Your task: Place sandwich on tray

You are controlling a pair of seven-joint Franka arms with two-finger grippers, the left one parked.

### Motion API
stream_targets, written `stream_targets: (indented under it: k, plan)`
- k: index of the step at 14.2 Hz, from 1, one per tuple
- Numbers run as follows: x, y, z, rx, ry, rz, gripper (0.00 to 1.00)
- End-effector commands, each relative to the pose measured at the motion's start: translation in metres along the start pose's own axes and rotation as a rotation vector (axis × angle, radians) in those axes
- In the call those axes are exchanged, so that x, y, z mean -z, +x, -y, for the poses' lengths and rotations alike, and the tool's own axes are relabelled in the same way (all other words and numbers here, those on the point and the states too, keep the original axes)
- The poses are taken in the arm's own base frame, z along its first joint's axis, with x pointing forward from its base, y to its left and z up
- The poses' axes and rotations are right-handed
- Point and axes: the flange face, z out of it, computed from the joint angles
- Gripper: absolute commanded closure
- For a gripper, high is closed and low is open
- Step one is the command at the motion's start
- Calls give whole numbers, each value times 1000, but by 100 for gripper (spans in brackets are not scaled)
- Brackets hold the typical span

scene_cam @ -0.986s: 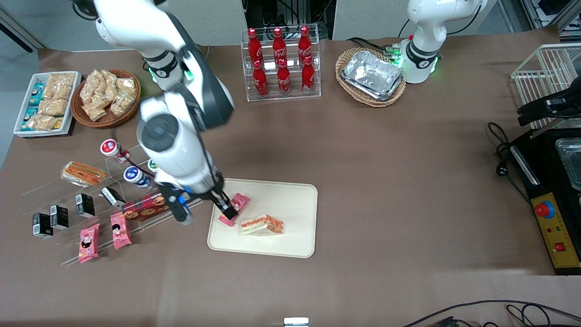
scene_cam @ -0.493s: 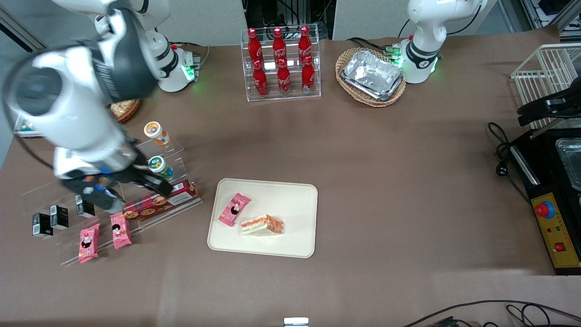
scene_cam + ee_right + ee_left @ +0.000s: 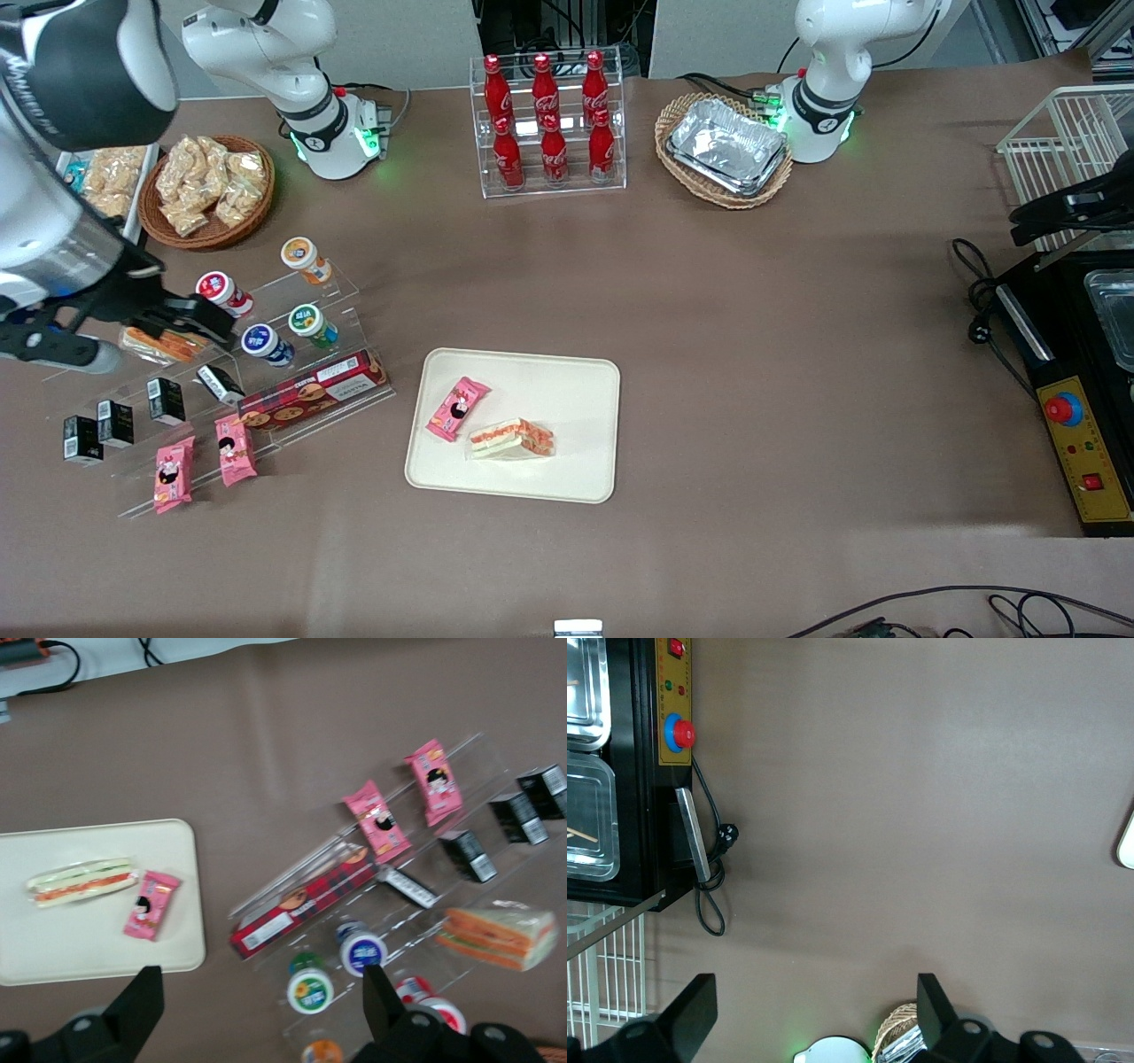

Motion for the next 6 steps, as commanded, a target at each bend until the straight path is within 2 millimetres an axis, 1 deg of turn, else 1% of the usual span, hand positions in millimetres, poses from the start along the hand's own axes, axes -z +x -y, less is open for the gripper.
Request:
stream_targets:
  k: [1,2,6]
  plan:
    - [-2,11,-51,88,-29,-8,0]
    - [-3,15,-66,94,-32,-6,0]
    - [-8,19,-71,73,-43,0,0]
